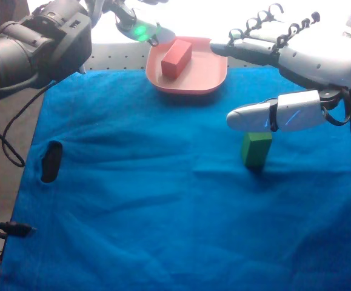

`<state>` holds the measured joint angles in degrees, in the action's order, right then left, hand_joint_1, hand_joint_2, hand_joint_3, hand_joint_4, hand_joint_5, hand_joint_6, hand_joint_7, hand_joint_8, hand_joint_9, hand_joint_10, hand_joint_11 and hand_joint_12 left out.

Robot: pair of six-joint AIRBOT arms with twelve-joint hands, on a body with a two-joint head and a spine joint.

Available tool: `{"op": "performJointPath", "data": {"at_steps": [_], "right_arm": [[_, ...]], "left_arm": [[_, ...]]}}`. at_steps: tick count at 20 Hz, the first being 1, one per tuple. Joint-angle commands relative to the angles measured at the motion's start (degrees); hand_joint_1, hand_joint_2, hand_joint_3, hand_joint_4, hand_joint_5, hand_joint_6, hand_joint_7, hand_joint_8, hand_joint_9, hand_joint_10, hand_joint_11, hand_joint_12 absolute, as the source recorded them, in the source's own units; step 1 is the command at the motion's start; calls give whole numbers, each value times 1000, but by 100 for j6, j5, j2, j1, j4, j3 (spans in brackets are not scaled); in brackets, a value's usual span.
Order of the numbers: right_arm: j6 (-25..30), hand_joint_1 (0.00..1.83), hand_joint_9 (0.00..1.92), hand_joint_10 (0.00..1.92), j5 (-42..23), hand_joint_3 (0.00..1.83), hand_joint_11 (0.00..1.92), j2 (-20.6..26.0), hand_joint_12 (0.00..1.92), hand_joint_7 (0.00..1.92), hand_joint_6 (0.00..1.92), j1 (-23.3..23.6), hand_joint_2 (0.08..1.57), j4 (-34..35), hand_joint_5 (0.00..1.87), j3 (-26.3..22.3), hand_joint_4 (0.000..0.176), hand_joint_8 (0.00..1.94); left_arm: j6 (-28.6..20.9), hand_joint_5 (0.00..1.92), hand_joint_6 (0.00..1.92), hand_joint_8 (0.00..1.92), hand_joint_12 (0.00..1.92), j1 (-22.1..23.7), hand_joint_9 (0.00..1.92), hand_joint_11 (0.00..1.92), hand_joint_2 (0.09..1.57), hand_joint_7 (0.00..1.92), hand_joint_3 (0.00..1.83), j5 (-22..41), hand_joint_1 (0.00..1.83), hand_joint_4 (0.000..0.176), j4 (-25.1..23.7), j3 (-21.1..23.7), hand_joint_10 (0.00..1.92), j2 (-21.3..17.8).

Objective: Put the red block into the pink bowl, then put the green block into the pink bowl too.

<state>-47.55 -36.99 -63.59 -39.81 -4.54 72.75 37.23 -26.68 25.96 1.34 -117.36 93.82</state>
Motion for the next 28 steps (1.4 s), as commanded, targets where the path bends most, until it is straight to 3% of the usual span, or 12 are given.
{"op": "performJointPath", "data": {"at_steps": [1, 4, 8, 10, 11, 14, 19, 20, 21, 25, 27, 28], "right_arm": [[47, 0, 94, 1, -700, 0, 0, -14, 359, 146, 0, 95, 877, 73, 106, 13, 153, 1], [68, 0, 104, 4, -698, 0, 0, -14, 417, 156, 1, 94, 868, 74, 109, 12, 155, 2], [69, 0, 108, 2, -696, 1, 0, -13, 420, 162, 3, 94, 879, 77, 123, 12, 153, 1], [69, 0, 122, 3, -693, 0, 0, -12, 512, 151, 1, 94, 874, 151, 108, 11, 155, 1], [70, 0, 113, 0, -691, 0, 0, -11, 514, 139, 0, 93, 860, 192, 103, 10, 172, 0], [70, 14, 84, 0, -664, 2, 0, 11, 435, 106, 0, 87, 891, 280, 89, 1, 156, 0], [70, 114, 44, 8, -545, 1, 0, 172, 218, 79, 6, -8, 884, 385, 104, -38, 176, 8], [70, 137, 48, 4, -523, 5, 0, 237, 199, 89, 1, -101, 922, 453, 102, -70, 152, 3], [70, 142, 47, 2, -523, 6, 0, 282, 179, 85, 1, -190, 940, 526, 89, -95, 148, 0], [69, 138, 73, 0, -527, 1, 0, 439, 310, 99, 0, -524, 967, 781, 96, -223, 84, 0], [69, 124, 81, 4, -527, 0, 0, 464, 308, 108, 0, -603, 958, 810, 85, -271, 82, 4], [69, 127, 108, 10, -527, 0, 0, 489, 278, 154, 2, -631, 948, 826, 83, -310, 114, 15]], "left_arm": [[-83, 684, 0, 1, 700, 7, 723, 309, 948, 788, 0, 702, 1130, 0, 70, -24, 2, -17], [-117, 688, 0, 0, 793, -76, 708, 184, 943, 806, 0, 684, 1118, 0, 98, 51, 1, -129], [-142, 685, 0, 1, 840, -219, 735, 255, 963, 799, 7, 746, 1099, 0, 268, 251, 12, -400], [-142, 687, 0, 0, 1031, -307, 816, 251, 977, 828, 0, 872, 1120, 0, 414, 425, 6, -596], [-142, 682, 0, 3, 1073, -363, 842, 284, 987, 836, 4, 947, 1110, 0, 501, 506, 15, -691], [-119, 695, 8, 12, 1198, -474, 944, 461, 977, 890, 0, 1062, 1106, 0, 625, 759, 37, -993], [290, 661, 0, 3, 1279, -628, 961, 465, 1008, 927, 1, 1133, 958, 0, 920, 1176, 19, -1455], [354, 683, 3, 4, 1369, -719, 955, 402, 993, 950, 0, 1157, 967, 0, 989, 1270, 11, -1561], [357, 685, 2, 5, 1386, -803, 964, 408, 999, 957, 2, 1201, 971, 0, 1060, 1312, 15, -1613], [439, 725, 2, 6, 1235, -1182, 1006, 520, 984, 1004, 0, 1408, 1067, 0, 1482, 1571, 22, -1892], [569, 723, 0, 2, 1175, -1318, 1008, 547, 978, 1000, 0, 1464, 1054, 0, 1659, 1693, 19, -2008], [621, 716, 0, 0, 1175, -1394, 978, 506, 990, 982, 3, 1498, 1037, 0, 1747, 1744, 3, -2057]]}}
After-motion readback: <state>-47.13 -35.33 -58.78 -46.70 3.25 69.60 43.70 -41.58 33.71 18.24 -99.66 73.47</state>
